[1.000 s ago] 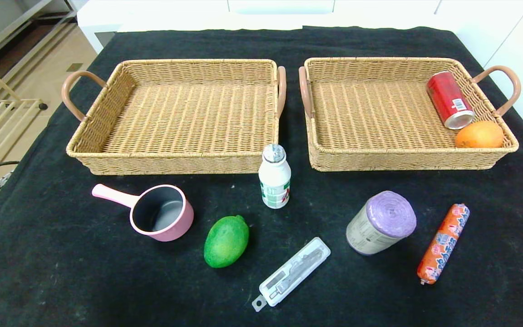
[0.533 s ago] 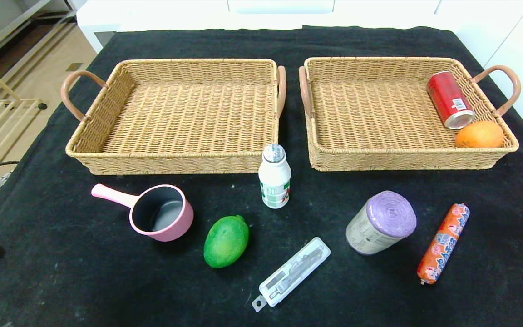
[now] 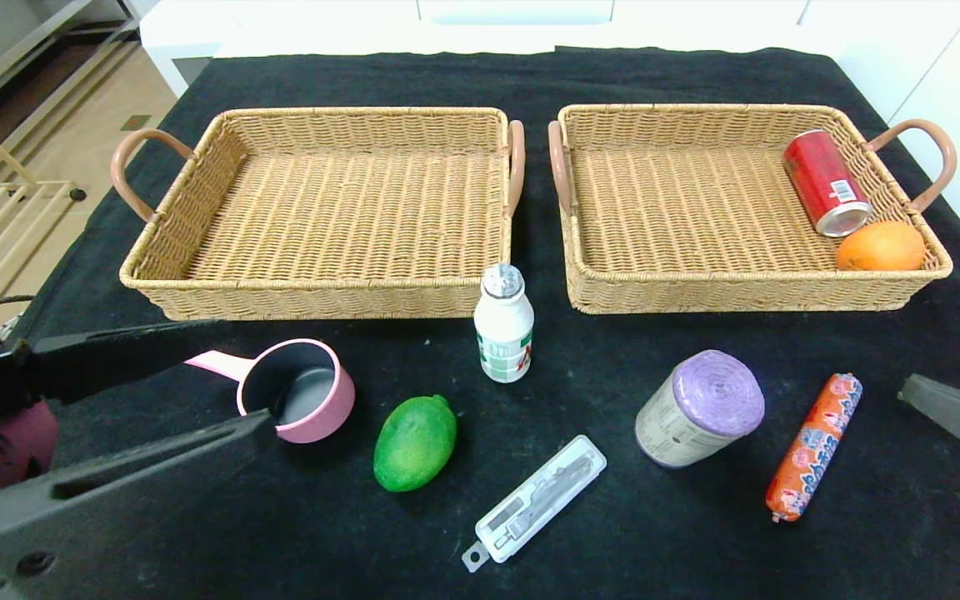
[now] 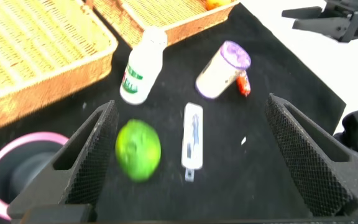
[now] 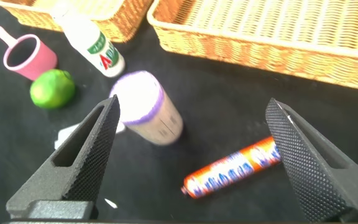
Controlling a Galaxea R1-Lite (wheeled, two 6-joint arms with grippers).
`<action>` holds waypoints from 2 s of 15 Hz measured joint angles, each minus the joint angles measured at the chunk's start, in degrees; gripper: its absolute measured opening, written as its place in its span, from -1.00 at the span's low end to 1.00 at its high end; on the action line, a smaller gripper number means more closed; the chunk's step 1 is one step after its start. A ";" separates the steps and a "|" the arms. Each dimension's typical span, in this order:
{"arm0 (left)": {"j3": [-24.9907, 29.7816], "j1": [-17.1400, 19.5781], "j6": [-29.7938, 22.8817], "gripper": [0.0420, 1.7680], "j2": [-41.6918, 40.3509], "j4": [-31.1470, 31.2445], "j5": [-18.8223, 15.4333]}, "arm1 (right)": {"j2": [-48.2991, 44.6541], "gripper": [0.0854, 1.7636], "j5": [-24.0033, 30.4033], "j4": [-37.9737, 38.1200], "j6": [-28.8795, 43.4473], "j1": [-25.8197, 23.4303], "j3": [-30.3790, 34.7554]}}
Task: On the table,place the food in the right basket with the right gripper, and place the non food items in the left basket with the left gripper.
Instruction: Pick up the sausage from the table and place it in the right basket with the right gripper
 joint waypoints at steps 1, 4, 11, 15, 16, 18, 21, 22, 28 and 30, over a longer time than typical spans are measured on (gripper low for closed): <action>-0.88 -0.28 0.59 0.94 1.49 -0.06 0.05 | 0.85 0.94 0.01 -1.05 0.66 0.35 -0.39; -2.21 -0.50 0.87 0.94 4.47 -0.63 0.11 | 2.15 0.94 -0.11 -1.30 0.61 0.74 -0.41; -0.83 -0.48 1.28 0.94 5.99 -1.00 0.46 | 2.67 0.94 -0.27 -1.33 0.33 0.80 -0.24; -0.22 -0.48 1.79 0.94 5.77 -0.99 0.60 | 2.80 0.94 -1.40 -0.67 0.30 0.80 -0.69; -0.16 -0.48 1.83 0.94 5.77 -0.91 0.82 | 3.06 0.94 -3.05 -0.61 0.33 0.80 -1.02; -0.17 -0.46 1.82 0.94 5.72 -0.91 1.27 | 4.16 0.94 -6.75 -0.17 0.37 0.80 -2.47; -0.38 -0.39 1.90 0.94 5.72 -0.91 2.50 | 5.75 0.94 -13.37 11.11 0.78 0.74 -7.56; -0.39 -0.39 1.91 0.94 5.72 -0.88 2.51 | 6.10 0.94 -14.68 17.03 1.60 0.68 -9.98; -0.28 -0.50 1.96 0.94 5.71 -0.48 2.51 | 13.03 0.94 -23.03 43.42 19.76 -1.95 -25.27; -0.27 -0.50 2.01 0.94 5.72 -0.39 2.50 | 16.18 0.94 -23.42 44.42 22.42 -2.06 -26.90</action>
